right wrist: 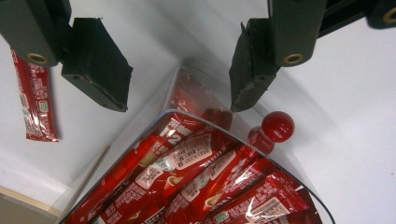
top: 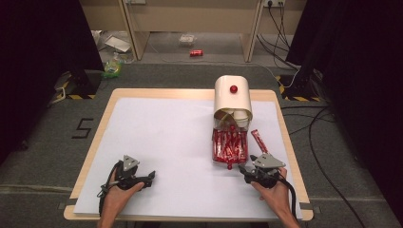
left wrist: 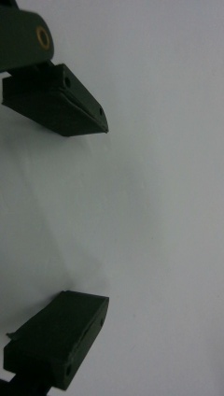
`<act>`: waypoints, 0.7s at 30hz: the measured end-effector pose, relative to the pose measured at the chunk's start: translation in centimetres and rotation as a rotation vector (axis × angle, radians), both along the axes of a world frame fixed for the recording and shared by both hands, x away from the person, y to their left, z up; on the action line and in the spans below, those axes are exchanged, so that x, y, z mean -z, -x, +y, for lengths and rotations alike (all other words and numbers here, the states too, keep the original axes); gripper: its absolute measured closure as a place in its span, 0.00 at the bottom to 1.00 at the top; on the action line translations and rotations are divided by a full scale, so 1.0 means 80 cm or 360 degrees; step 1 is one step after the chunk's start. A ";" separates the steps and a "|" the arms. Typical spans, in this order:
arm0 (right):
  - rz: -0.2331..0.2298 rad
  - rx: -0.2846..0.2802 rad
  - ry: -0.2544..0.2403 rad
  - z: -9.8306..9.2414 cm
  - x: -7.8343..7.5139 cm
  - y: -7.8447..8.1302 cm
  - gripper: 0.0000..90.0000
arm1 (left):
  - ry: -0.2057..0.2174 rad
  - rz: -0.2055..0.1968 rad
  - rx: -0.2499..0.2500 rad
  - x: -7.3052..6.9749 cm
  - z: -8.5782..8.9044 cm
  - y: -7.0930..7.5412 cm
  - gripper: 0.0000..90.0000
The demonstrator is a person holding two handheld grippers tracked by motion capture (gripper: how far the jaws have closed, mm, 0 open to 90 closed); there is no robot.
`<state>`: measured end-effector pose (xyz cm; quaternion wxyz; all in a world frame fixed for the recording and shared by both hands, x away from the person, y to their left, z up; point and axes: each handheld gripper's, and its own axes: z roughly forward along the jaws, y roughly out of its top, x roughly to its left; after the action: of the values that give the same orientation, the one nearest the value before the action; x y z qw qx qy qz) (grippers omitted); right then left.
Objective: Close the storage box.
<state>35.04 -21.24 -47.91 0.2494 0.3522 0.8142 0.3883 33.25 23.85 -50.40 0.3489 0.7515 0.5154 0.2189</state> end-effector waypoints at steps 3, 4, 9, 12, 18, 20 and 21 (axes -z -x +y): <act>-0.0005 0.0002 -0.0002 0.000 0.000 -0.001 0.43 | -0.0001 0.0000 0.0000 0.000 0.000 0.000 0.15; -0.0008 0.0004 -0.0001 0.001 0.000 -0.001 0.43 | 0.0001 0.0000 0.0000 0.000 0.000 0.000 0.15; -0.0022 0.0015 -0.0020 0.001 -0.002 -0.002 0.43 | -0.0001 0.0000 0.0000 0.000 0.000 0.000 0.15; -0.0029 0.0017 -0.0028 0.001 -0.002 -0.004 0.43 | 0.0000 0.0000 0.0000 0.000 0.000 0.000 0.15; -0.0041 0.0028 -0.0049 0.002 -0.003 -0.006 0.43 | 0.0000 -0.0001 0.0000 0.000 0.000 0.000 0.15; -0.0043 0.0032 -0.0056 0.002 -0.003 -0.006 0.43 | 0.0000 0.0000 0.0000 0.000 0.000 0.000 0.15; -0.0045 0.0035 -0.0062 0.002 -0.003 -0.007 0.43 | 0.0001 0.0000 0.0000 0.000 0.000 0.000 0.15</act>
<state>35.58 -21.05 -47.68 0.2583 0.3604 0.7990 0.4062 33.25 23.85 -50.40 0.3491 0.7514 0.5155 0.2186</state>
